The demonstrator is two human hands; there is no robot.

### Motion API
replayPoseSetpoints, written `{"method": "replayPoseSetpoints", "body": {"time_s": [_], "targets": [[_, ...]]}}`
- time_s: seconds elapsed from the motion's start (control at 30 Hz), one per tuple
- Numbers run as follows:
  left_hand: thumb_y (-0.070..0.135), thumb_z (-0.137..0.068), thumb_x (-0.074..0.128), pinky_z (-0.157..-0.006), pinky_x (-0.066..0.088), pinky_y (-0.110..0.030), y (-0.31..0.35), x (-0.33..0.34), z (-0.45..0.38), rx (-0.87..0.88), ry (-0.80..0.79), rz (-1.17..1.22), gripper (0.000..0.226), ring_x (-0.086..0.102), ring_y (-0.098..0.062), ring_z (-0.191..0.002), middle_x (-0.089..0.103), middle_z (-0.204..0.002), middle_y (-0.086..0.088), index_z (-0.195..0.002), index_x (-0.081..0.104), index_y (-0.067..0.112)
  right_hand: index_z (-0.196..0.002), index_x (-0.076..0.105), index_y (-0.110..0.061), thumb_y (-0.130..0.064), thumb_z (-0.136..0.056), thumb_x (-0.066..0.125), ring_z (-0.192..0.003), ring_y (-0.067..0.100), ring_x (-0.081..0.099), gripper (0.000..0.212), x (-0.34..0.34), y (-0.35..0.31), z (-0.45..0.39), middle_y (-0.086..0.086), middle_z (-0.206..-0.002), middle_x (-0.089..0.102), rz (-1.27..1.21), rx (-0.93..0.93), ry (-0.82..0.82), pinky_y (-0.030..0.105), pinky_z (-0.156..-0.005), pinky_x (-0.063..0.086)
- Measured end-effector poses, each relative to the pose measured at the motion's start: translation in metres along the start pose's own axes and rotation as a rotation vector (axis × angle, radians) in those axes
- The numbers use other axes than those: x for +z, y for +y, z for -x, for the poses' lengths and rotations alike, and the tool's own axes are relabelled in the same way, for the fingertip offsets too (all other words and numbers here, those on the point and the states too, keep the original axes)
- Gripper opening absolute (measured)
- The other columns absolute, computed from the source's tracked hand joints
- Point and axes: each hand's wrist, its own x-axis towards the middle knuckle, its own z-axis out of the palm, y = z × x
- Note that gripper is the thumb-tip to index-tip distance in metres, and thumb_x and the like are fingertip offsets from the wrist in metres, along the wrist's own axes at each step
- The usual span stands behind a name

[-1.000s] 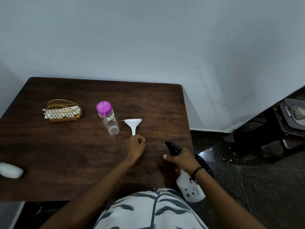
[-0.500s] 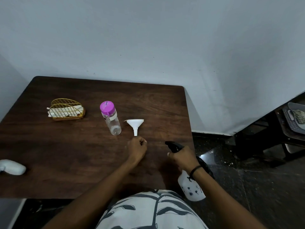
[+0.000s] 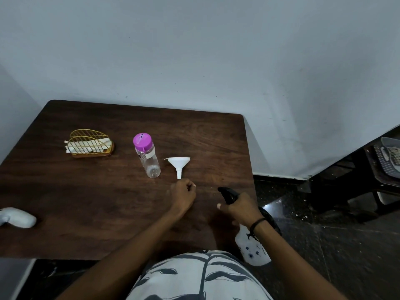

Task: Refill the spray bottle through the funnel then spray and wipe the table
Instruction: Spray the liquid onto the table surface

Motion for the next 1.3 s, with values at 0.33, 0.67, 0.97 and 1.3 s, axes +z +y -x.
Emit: {"method": "replayPoseSetpoints", "body": {"time_s": [0.33, 0.67, 0.97, 1.3], "targets": [[0.022, -0.085, 0.063, -0.071, 0.051, -0.031, 0.004, 0.009, 0.001, 0.046, -0.007, 0.009, 0.014, 0.066, -0.015, -0.074, 0.072, -0.076, 0.005, -0.073, 0.068, 0.020, -0.115, 0.062, -0.010, -0.033, -0.078, 0.081, -0.079, 0.023, 0.070, 0.047, -0.004, 0.002, -0.003, 0.010, -0.099, 0.070, -0.174, 0.015, -0.011, 0.031, -0.055, 0.059], [0.012, -0.084, 0.065, -0.067, 0.046, -0.027, 0.002, 0.011, 0.003, 0.095, -0.015, 0.078, 0.017, 0.064, -0.013, -0.072, 0.072, -0.075, 0.002, -0.069, 0.068, 0.018, -0.094, 0.073, -0.006, -0.012, -0.089, 0.070, -0.045, 0.025, 0.052, 0.009, -0.010, 0.000, 0.053, 0.028, -0.060, 0.059, -0.633, -0.438, 0.193, 0.030, -0.055, 0.049], [0.020, -0.083, 0.067, -0.071, 0.053, -0.035, -0.004, 0.020, 0.001, 0.097, -0.006, 0.021, 0.015, 0.065, -0.015, -0.072, 0.071, -0.073, 0.005, -0.068, 0.069, 0.022, -0.070, 0.070, -0.011, -0.028, -0.080, 0.080, -0.042, 0.018, 0.054, 0.022, -0.002, 0.013, 0.048, 0.001, -0.047, 0.057, -0.428, -0.208, 0.223, 0.031, -0.045, 0.045], [0.027, -0.083, 0.067, -0.070, 0.055, -0.038, -0.006, 0.027, 0.003, 0.089, -0.013, -0.028, 0.021, 0.065, -0.015, -0.069, 0.069, -0.069, 0.007, -0.063, 0.061, 0.030, -0.089, 0.068, -0.021, -0.052, -0.064, 0.080, -0.065, 0.025, 0.070, 0.041, -0.005, 0.014, 0.036, 0.009, -0.075, 0.071, -0.187, -0.015, 0.176, 0.042, -0.058, 0.061]]}}
